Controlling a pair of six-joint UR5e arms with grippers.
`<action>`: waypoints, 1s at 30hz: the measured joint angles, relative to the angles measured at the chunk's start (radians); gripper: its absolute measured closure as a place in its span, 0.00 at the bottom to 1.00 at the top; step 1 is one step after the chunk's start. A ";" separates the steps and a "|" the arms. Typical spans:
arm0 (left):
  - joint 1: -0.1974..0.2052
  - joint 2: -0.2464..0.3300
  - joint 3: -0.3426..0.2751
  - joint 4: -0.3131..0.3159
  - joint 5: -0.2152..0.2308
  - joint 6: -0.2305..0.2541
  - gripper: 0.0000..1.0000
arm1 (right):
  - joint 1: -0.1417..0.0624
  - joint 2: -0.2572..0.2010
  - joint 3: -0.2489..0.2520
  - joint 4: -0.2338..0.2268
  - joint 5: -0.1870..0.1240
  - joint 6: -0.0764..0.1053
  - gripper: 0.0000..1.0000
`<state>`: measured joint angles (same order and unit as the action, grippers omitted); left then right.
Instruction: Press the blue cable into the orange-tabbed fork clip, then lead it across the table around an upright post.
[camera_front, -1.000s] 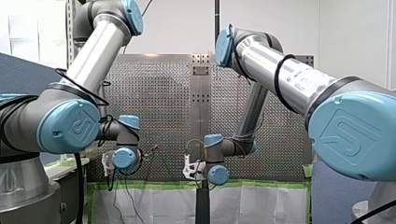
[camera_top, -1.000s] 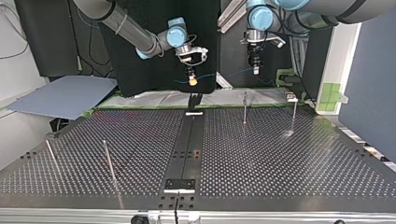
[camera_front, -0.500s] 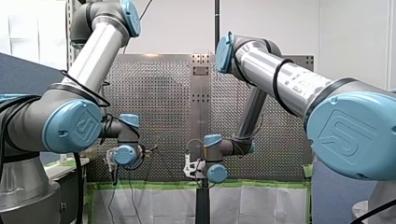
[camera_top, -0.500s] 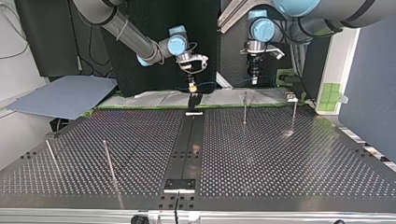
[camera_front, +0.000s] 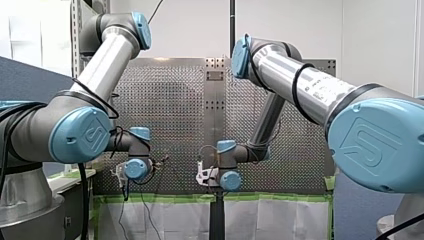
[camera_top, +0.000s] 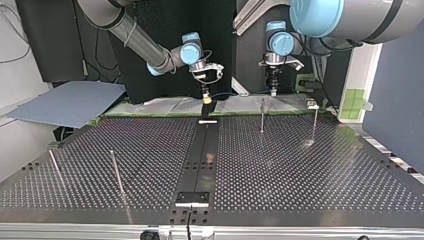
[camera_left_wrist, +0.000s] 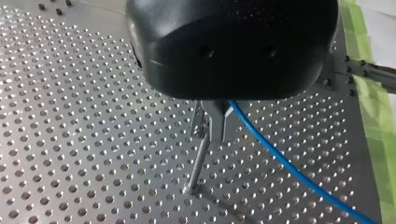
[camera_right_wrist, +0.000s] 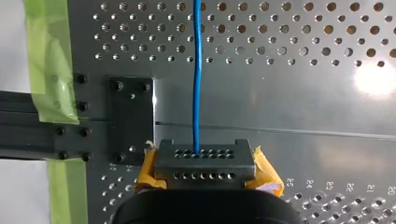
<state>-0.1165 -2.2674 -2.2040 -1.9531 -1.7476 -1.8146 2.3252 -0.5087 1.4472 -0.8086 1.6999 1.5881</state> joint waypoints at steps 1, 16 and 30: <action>0.004 -0.001 0.004 0.000 0.004 -0.001 1.00 | 0.000 0.000 -0.003 0.001 0.000 0.000 1.00; 0.043 -0.018 0.075 -0.088 0.037 0.002 1.00 | 0.001 0.000 -0.058 0.036 -0.003 -0.003 1.00; 0.071 -0.018 0.097 -0.119 0.066 -0.007 1.00 | -0.001 0.000 -0.062 0.038 -0.003 -0.003 1.00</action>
<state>-0.0457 -2.2859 -2.1067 -2.0718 -1.6817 -1.8213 2.3240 -0.5089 1.3849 -0.7706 1.6968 1.5848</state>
